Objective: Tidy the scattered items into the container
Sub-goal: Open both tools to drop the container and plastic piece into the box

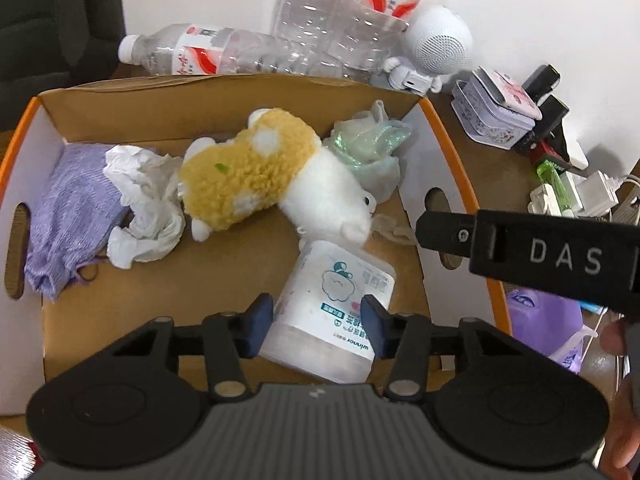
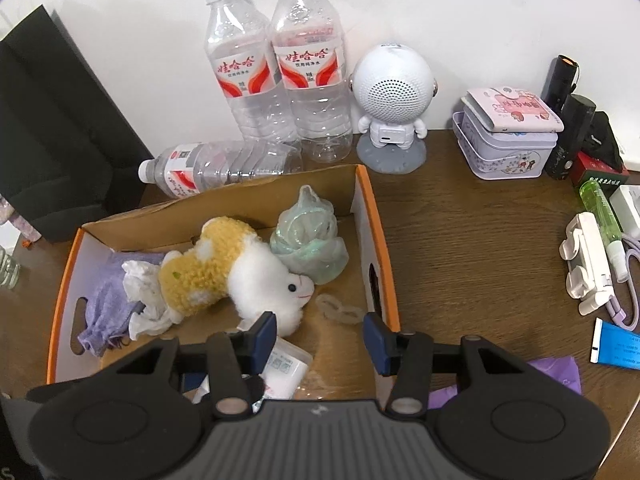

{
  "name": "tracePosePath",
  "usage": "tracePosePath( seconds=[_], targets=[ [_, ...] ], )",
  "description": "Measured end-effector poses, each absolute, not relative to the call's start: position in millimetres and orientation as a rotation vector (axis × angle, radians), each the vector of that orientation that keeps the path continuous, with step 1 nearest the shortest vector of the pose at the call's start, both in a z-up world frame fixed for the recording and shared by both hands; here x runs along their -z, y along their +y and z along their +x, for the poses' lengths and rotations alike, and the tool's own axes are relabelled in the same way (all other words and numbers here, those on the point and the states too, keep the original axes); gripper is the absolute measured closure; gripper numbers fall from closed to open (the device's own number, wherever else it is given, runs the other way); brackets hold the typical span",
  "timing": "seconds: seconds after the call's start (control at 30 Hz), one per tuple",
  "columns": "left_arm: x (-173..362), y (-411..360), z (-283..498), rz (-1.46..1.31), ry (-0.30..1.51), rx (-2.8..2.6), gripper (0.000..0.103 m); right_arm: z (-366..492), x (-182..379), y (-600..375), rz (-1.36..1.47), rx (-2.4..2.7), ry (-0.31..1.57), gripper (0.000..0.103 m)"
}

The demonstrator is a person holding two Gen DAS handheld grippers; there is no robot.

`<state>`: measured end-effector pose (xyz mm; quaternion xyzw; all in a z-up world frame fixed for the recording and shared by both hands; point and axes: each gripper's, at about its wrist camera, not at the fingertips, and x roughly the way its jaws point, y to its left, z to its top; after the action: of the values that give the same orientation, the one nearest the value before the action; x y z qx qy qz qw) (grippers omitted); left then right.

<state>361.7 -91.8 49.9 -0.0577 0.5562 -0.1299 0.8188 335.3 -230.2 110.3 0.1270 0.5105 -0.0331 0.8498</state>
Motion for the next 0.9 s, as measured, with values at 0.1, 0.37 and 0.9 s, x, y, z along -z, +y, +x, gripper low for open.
tracePosePath(
  seconds=[0.1, 0.37, 0.9],
  targets=[
    [-50.3, -82.7, 357.0, -0.081, 1.175, 0.277, 0.041, 330.2, -105.0, -233.3, 0.268, 0.054, 1.098, 0.056],
    [-59.6, -24.3, 325.6, 0.061, 1.127, 0.223, 0.032, 316.4, -72.0, -219.9, 0.227, -0.051, 1.215, 0.071],
    [-58.1, 28.6, 314.0, 0.049, 1.110, 0.127, 0.034, 294.8, -67.1, -202.0, 0.211, 0.016, 1.259, 0.084]
  ],
)
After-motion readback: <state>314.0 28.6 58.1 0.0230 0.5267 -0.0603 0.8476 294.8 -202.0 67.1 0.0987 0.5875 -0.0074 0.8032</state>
